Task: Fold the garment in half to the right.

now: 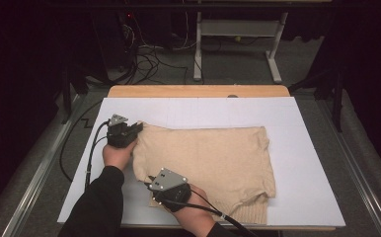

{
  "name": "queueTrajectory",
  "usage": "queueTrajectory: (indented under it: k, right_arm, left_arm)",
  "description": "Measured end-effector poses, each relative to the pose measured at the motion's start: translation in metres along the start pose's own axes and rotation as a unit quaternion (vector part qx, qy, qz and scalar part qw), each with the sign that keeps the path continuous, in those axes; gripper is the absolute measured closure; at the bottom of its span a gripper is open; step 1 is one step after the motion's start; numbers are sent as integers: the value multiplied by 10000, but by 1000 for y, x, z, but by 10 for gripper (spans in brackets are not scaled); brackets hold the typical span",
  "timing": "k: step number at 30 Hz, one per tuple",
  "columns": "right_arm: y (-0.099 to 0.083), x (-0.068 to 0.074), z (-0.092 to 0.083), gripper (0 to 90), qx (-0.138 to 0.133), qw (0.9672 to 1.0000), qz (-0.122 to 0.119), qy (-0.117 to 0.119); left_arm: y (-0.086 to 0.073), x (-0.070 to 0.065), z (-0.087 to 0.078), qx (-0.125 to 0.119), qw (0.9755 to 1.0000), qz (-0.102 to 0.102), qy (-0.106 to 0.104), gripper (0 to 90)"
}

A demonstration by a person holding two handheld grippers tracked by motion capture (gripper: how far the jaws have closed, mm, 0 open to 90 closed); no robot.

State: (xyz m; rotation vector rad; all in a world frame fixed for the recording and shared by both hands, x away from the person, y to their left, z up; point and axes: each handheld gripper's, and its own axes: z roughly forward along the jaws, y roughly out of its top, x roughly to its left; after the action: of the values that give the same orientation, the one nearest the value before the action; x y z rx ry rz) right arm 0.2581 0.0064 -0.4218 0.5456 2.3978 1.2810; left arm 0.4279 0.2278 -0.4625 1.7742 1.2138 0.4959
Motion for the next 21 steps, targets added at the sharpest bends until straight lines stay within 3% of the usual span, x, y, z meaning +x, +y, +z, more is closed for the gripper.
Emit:
queueTrajectory:
  k: [6,16,21]
  right_arm:
    - [1,2,3,811,22,10000,-42,30]
    - [8,2,0,811,-24,10000,-80,15]
    - [12,1,1,811,-46,10000,-82,23]
  left_arm:
    - [1,1,-3,-68,9999,-46,-85,814]
    - [7,2,-7,-303,9983,-484,-90,814]
    - [8,4,-8,-311,9980,-548,-46,814]
